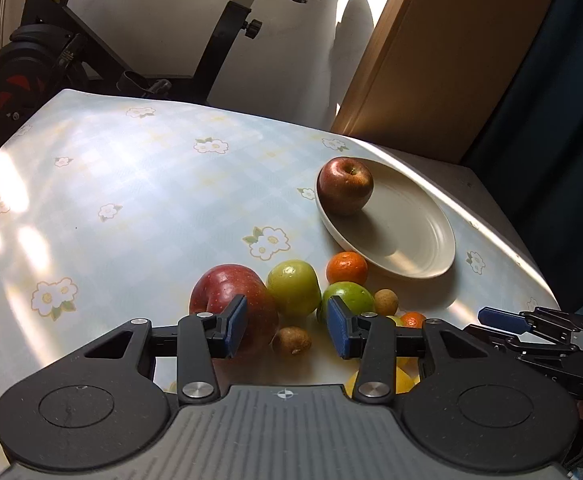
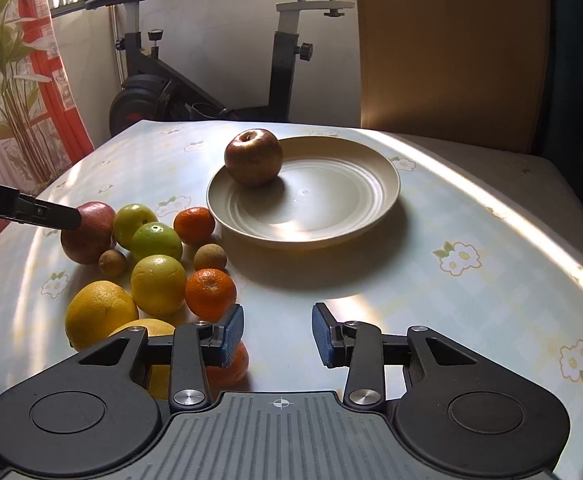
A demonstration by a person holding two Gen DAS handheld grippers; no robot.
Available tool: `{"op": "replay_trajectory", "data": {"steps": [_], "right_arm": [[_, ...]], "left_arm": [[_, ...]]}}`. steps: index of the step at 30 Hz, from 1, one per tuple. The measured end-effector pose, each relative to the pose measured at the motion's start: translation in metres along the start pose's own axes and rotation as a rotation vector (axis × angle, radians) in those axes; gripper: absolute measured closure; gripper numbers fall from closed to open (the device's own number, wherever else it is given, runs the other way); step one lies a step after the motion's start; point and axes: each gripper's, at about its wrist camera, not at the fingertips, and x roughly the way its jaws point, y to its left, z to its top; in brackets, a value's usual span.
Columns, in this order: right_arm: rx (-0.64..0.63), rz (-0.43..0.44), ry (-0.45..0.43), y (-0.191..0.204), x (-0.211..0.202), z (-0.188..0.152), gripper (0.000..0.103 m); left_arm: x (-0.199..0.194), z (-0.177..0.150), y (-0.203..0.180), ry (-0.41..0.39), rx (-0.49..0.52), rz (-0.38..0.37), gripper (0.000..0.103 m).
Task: Organize fruits
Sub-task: 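Grasp a tangerine from the fruit pile with the right gripper, then carry the tangerine toward the plate with the right gripper while the left gripper grasps a brown kiwi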
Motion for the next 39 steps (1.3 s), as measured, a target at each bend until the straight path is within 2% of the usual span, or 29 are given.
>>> {"op": "replay_trajectory", "data": {"steps": [9, 12, 17, 25, 31, 39], "right_arm": [[-0.087, 0.062, 0.063, 0.005, -0.008, -0.019, 0.070], [-0.148, 0.097, 0.083, 0.012, -0.005, -0.018, 0.070], [-0.331, 0.152, 0.123, 0.024, 0.009, -0.007, 0.070], [-0.443, 0.251, 0.170, 0.028, 0.024, 0.007, 0.070], [-0.406, 0.269, 0.143, 0.021, 0.023, 0.004, 0.071], [-0.238, 0.200, 0.027, 0.003, 0.011, 0.002, 0.071]], "left_arm": [[0.006, -0.020, -0.005, 0.041, 0.002, 0.004, 0.058], [0.008, -0.027, -0.002, 0.055, -0.008, 0.009, 0.058], [0.012, -0.030, 0.002, 0.073, -0.037, 0.015, 0.058], [0.023, -0.031, 0.004, 0.109, -0.075, 0.004, 0.058], [0.031, -0.030, 0.006, 0.118, -0.100, 0.012, 0.058], [0.047, -0.025, 0.003, 0.130, -0.151, 0.040, 0.059]]}}
